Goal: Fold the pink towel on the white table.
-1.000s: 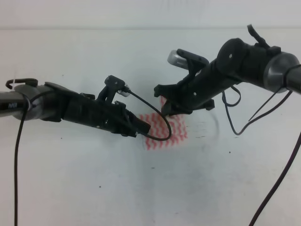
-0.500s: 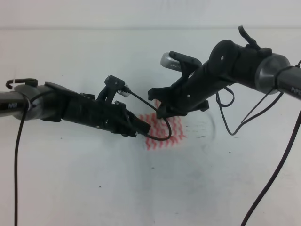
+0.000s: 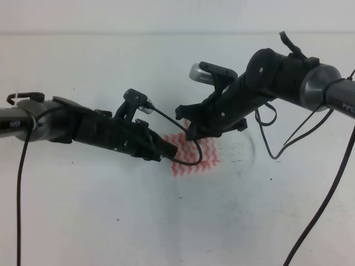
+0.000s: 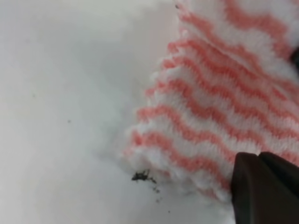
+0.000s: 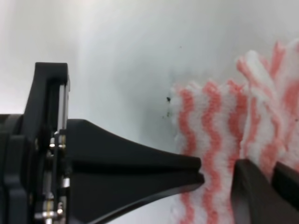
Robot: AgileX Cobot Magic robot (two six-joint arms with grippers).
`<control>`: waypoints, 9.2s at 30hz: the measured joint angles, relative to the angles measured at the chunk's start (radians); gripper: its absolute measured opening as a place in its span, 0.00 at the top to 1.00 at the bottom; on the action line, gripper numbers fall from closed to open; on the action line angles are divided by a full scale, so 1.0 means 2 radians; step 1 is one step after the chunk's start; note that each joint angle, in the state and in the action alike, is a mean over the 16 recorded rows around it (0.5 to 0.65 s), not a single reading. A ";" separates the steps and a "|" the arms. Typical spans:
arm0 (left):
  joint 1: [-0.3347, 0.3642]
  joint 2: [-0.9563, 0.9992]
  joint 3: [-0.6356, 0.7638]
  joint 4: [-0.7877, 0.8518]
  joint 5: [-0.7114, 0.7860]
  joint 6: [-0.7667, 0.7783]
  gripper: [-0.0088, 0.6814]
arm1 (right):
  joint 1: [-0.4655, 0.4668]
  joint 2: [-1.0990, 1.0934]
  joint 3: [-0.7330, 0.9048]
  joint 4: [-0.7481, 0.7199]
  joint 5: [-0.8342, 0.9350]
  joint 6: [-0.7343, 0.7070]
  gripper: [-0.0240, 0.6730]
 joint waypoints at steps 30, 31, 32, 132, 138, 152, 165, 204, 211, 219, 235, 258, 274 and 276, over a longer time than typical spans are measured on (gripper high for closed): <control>0.000 0.000 0.000 0.000 0.001 0.000 0.99 | 0.005 0.000 0.000 0.011 -0.001 0.000 0.98; 0.000 0.000 0.000 0.000 0.001 0.000 0.99 | 0.005 0.000 0.000 0.012 -0.002 0.000 0.98; 0.000 0.000 0.000 0.000 0.001 0.000 0.99 | 0.005 0.001 0.000 0.011 -0.003 0.000 0.98; 0.016 0.000 -0.021 0.030 0.056 0.000 0.99 | 0.005 0.036 -0.021 0.029 0.020 0.000 0.96; 0.016 -0.001 -0.021 0.029 0.051 0.001 0.99 | 0.005 0.036 -0.022 0.033 0.023 0.000 0.87; 0.016 -0.001 -0.021 0.028 0.027 0.001 0.99 | 0.005 0.037 -0.052 0.012 0.055 0.001 0.62; 0.016 -0.001 -0.021 0.023 0.020 0.001 0.99 | -0.005 0.037 -0.063 -0.039 0.099 0.007 0.70; 0.017 -0.008 -0.021 0.022 0.016 0.001 0.99 | 0.012 0.037 -0.064 -0.039 0.129 0.014 0.94; 0.025 -0.024 -0.021 0.025 0.002 -0.005 0.99 | 0.016 0.037 -0.064 -0.041 0.127 0.014 0.97; 0.038 -0.038 -0.021 0.025 -0.012 -0.016 0.99 | 0.022 0.037 -0.064 -0.037 0.129 0.013 0.97; 0.046 -0.041 -0.021 0.023 -0.012 -0.022 0.99 | 0.033 0.047 -0.064 -0.031 0.141 0.011 0.98; 0.046 -0.043 -0.023 0.022 -0.009 -0.022 0.99 | 0.033 0.048 -0.065 -0.033 0.147 0.010 0.98; 0.036 -0.062 -0.030 0.001 0.019 -0.019 1.00 | 0.004 0.020 -0.066 -0.093 0.139 0.039 0.99; 0.028 -0.063 -0.030 -0.001 0.020 -0.017 1.00 | -0.005 0.021 -0.066 -0.095 0.138 0.041 0.99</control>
